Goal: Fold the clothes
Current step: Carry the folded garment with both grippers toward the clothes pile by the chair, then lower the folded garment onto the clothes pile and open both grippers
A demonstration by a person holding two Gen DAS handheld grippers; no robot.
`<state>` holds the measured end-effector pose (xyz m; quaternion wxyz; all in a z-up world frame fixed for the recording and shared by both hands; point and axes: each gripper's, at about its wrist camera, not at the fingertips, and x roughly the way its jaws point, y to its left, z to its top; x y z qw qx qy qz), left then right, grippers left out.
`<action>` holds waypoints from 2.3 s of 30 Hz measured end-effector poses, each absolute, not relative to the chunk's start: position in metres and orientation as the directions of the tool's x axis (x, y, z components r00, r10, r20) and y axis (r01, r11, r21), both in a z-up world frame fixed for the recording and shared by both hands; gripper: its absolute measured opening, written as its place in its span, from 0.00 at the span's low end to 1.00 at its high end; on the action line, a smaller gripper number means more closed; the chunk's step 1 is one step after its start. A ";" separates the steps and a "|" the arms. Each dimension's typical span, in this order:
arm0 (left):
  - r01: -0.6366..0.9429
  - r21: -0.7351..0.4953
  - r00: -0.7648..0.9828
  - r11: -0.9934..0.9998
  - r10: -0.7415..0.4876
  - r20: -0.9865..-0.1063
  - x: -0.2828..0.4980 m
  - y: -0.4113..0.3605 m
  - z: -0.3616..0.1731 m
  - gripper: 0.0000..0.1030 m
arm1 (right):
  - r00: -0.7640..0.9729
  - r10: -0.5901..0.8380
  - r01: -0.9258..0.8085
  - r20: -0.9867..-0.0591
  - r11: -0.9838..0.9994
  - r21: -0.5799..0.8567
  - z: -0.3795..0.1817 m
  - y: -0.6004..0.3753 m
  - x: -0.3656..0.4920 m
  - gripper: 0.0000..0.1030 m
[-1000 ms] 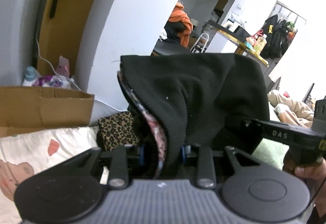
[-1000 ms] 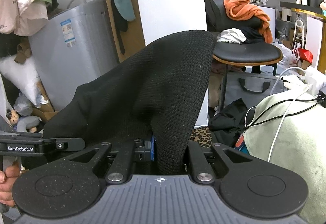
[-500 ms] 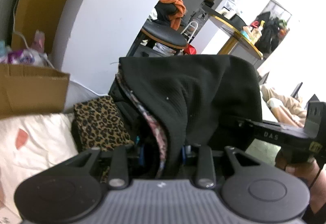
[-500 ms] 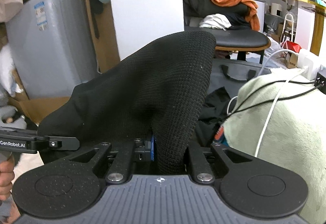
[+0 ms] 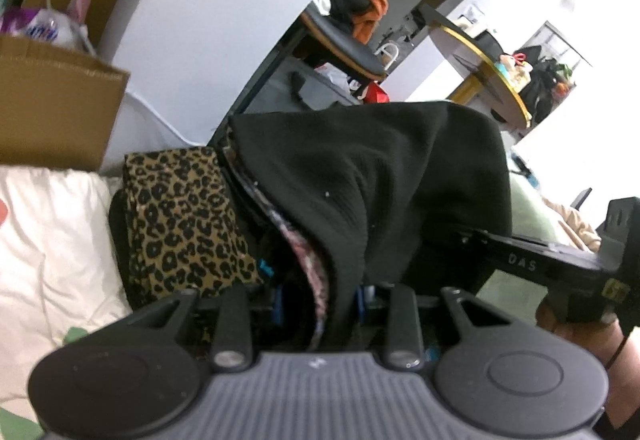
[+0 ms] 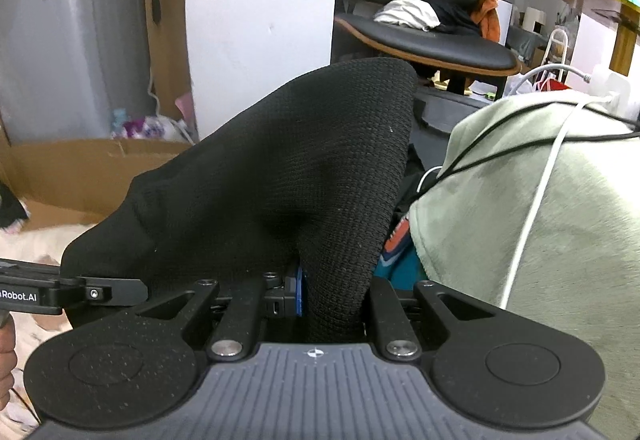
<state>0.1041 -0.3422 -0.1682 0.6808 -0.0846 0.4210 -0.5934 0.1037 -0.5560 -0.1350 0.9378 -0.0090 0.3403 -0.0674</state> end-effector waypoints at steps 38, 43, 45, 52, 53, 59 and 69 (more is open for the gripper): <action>0.657 -0.643 -0.055 0.395 -0.825 -0.563 0.215 -0.432 -0.291 0.32 | 0.740 -0.099 0.111 -0.665 0.993 -0.023 -0.267 -0.599 0.266 0.12; 0.627 -0.654 -0.049 0.422 -0.818 -0.574 0.228 -0.442 -0.298 0.32 | 0.737 -0.102 0.113 -0.669 0.993 -0.028 -0.276 -0.602 0.288 0.12; 0.628 -0.649 -0.044 0.429 -0.814 -0.580 0.231 -0.445 -0.299 0.32 | 0.734 -0.107 0.112 -0.671 0.993 -0.036 -0.279 -0.602 0.297 0.12; 0.581 -0.664 -0.026 0.471 -0.804 -0.594 0.245 -0.451 -0.312 0.32 | 0.725 -0.109 0.102 -0.680 0.994 -0.050 -0.291 -0.602 0.325 0.12; 0.576 -0.664 -0.026 0.476 -0.802 -0.597 0.246 -0.453 -0.315 0.32 | 0.722 -0.112 0.104 -0.683 0.993 -0.054 -0.294 -0.602 0.329 0.12; 0.551 -0.671 -0.028 0.497 -0.792 -0.610 0.253 -0.464 -0.326 0.32 | 0.701 -0.138 0.138 -0.700 0.989 -0.058 -0.310 -0.616 0.357 0.12; 0.557 -0.676 -0.067 0.483 -0.785 -0.616 0.258 -0.469 -0.334 0.32 | 0.639 -0.256 0.289 -0.725 0.954 -0.082 -0.349 -0.639 0.403 0.13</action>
